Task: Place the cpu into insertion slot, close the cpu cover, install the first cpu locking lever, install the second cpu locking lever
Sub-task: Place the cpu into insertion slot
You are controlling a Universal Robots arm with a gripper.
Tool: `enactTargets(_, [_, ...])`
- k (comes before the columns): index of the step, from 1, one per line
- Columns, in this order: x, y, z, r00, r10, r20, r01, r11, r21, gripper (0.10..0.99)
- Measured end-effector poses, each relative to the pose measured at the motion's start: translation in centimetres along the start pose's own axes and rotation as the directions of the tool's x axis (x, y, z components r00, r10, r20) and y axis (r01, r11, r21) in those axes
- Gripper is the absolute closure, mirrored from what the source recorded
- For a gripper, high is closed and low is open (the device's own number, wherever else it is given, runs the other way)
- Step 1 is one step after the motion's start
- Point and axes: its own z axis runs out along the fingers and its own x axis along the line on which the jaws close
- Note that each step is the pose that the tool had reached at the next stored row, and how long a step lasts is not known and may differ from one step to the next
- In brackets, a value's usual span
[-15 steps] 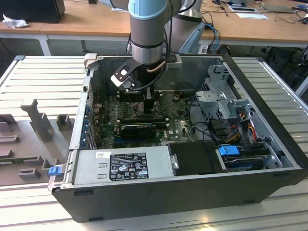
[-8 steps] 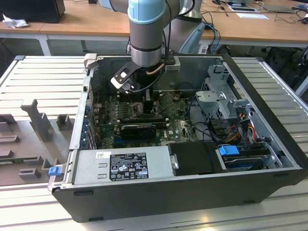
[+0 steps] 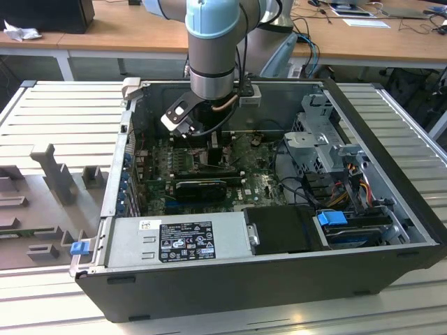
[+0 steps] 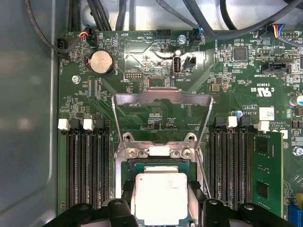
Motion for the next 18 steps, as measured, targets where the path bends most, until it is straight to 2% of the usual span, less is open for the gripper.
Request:
enactTargets(4, [0.0,0.0,0.0,1.0,0.0,-0.0002,0.0,1.0,0.0,0.541])
enactTargets(5, [0.0,0.0,0.0,1.0,0.0,-0.0011,0.0,1.0,0.0,0.478])
enactTargets(7, [0.06,0.01,0.02,1.0,0.0,-0.0079,0.0,1.0,0.0,0.478])
enactTargets(13, [0.15,0.01,0.03,0.9999,0.0,-0.0111,0.0,1.0,0.0,0.478])
enactTargets(18, [0.18,0.06,-1.13,0.9999,0.001,-0.0113,-0.001,1.0,0.0,0.478])
